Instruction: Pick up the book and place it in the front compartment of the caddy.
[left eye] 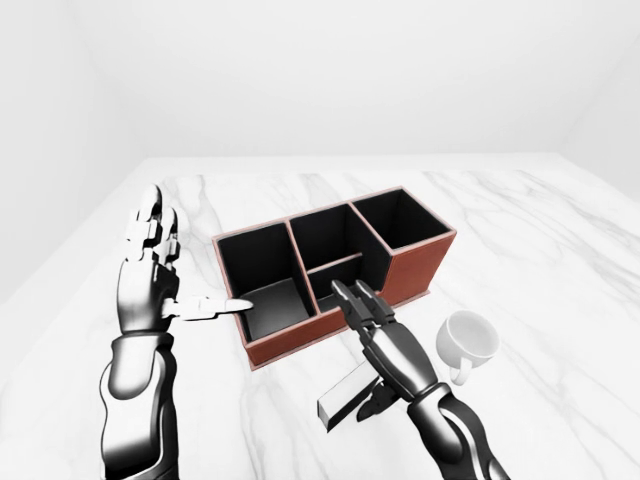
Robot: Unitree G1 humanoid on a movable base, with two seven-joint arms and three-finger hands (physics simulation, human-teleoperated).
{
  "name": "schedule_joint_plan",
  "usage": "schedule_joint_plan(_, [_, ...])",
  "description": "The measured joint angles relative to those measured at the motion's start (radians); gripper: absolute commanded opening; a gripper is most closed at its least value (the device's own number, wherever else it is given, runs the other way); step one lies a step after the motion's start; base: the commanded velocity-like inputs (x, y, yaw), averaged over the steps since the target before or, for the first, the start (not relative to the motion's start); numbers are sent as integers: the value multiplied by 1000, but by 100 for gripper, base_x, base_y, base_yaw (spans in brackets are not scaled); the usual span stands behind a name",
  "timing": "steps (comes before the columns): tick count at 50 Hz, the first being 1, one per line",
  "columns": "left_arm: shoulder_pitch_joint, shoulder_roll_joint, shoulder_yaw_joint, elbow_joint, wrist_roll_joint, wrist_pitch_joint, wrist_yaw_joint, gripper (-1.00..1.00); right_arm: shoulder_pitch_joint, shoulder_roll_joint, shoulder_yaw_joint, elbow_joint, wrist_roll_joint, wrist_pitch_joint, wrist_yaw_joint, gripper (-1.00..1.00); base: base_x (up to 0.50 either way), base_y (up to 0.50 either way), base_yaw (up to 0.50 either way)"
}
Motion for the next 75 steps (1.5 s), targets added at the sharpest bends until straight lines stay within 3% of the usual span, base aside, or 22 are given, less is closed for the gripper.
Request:
schedule_joint_plan(31, [-17, 26, 44, 0, -20, 0, -10, 98, -20, 7, 63, 44, -43, 0, -35, 100, 0, 0, 0])
schedule_joint_plan(56, [-20, 30, 48, 1, -23, 0, -9, 98, 9, -21, 114, 92, -77, 0, -104, 100, 0, 0, 0])
schedule_joint_plan(75, [-22, 30, 47, 3, -22, 0, -9, 98, -16, -14, 105, 181, -98, 0, -146, 100, 0, 0, 0])
